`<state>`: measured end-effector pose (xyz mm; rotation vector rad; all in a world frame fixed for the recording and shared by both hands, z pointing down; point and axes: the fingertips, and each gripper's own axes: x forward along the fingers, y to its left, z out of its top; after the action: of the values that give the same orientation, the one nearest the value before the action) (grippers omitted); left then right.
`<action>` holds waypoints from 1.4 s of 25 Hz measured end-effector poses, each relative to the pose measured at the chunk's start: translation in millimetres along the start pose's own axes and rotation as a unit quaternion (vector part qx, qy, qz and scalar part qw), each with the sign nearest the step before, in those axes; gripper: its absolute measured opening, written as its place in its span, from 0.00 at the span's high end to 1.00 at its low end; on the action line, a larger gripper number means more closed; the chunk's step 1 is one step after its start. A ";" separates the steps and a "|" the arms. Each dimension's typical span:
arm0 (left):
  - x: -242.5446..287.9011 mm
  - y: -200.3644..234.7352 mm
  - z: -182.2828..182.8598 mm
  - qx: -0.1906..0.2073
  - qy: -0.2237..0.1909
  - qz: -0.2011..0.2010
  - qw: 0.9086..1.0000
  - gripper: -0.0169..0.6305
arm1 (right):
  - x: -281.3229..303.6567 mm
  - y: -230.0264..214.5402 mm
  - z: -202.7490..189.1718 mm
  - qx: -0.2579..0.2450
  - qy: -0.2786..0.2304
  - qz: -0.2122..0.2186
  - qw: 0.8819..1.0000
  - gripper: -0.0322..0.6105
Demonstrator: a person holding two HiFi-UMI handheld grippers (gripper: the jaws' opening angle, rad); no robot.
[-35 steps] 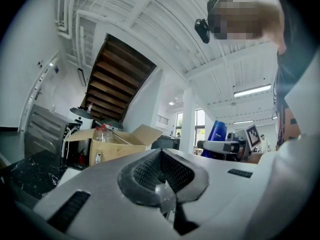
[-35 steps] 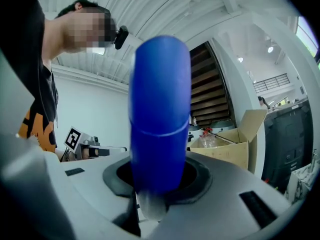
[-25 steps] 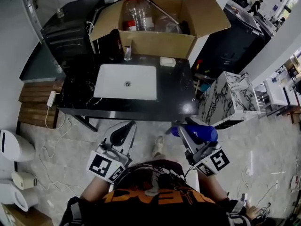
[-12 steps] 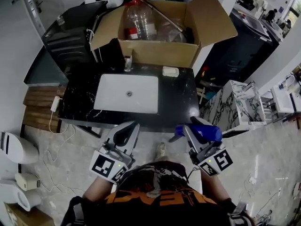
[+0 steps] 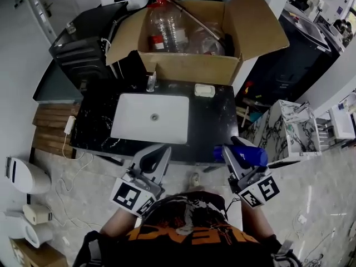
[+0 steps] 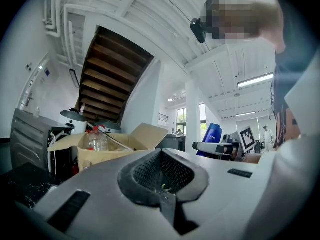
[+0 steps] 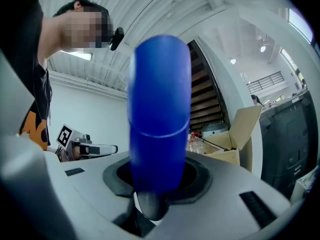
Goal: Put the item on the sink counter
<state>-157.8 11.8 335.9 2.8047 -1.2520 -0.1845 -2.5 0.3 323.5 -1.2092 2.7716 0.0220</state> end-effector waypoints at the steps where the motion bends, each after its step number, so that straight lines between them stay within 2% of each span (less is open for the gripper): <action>1: 5.4 1.1 -0.9 0.001 0.003 -0.001 1.000 0.95 | 0.6 -5.6 -1.9 0.002 0.000 -0.003 1.000 0.74; 7: 34.6 1.7 -3.7 0.007 0.020 -0.011 1.000 0.95 | 3.8 -37.8 -9.7 0.016 0.001 -0.018 1.000 0.74; 20: 106.7 20.7 -15.6 0.008 0.031 -0.014 0.999 0.95 | 29.2 -107.7 -19.2 0.004 0.013 -0.024 1.000 0.74; 26: 140.9 37.0 -53.1 -0.014 0.058 -0.003 0.998 0.95 | 41.9 -141.3 -33.0 0.005 0.025 -0.027 0.999 0.74; 35: 178.1 50.9 -85.9 -0.019 0.068 -0.001 0.998 0.95 | 61.0 -184.4 -61.1 0.006 0.046 -0.028 0.999 0.74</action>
<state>-65.8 -153.9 411.7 2.7356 -1.2021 -0.0176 85.0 -173.5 383.5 -1.3156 2.8089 -0.0569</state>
